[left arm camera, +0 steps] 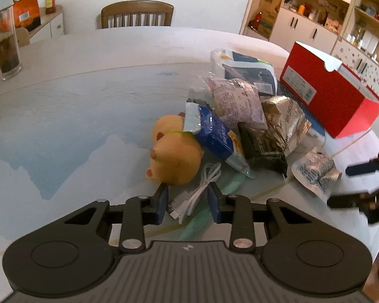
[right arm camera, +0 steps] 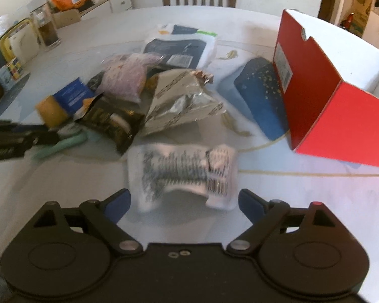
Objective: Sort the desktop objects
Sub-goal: 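Grasp the clear sachet with the right gripper while the left gripper grasps the white USB cable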
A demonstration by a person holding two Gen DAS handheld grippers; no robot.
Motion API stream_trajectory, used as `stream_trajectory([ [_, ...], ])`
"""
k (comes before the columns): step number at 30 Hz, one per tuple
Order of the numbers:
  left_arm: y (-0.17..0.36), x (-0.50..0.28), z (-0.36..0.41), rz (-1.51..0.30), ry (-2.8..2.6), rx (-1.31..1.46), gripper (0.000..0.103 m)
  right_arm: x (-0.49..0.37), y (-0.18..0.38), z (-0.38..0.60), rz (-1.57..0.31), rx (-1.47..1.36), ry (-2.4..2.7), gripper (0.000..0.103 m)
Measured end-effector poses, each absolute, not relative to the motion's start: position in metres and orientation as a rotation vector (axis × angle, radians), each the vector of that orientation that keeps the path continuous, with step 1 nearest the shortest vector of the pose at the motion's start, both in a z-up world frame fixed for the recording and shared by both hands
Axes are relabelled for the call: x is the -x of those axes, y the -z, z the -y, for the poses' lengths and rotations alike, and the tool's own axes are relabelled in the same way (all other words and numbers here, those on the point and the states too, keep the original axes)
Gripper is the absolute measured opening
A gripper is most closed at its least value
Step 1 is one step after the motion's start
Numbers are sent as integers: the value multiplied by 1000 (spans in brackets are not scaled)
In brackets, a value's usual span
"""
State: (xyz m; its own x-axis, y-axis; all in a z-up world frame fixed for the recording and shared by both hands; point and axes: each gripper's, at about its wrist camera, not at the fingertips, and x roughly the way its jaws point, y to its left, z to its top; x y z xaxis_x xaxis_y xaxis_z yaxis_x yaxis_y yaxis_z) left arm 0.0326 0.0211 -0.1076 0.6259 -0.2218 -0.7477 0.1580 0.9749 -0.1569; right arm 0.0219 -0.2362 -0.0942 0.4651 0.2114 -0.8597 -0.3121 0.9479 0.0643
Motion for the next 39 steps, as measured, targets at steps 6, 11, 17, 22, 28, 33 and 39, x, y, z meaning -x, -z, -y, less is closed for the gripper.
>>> stream_trajectory([
  [6, 108, -33, -19, -874, 224, 71, 24, -18, 98, 220, -1070, 124, -387, 84],
  [11, 107, -25, -16, -902, 245, 94, 21, -35, 97, 221, -1039, 137, -364, 83],
  [17, 102, -17, -8, -922, 302, 114, 21, -42, 91, 224, -1039, 144, -362, 83],
  [22, 105, -25, -15, -920, 259, 110, 20, -37, 89, 227, -1103, 54, -355, 83],
  [28, 106, -29, -19, -928, 277, 123, 20, -41, 92, 221, -1127, 73, -359, 80],
  [33, 105, -30, -22, -927, 265, 121, 21, -63, 95, 225, -1125, 22, -330, 69],
  [39, 107, -33, -21, -920, 282, 119, 21, -81, 94, 227, -1119, -69, -289, 65],
])
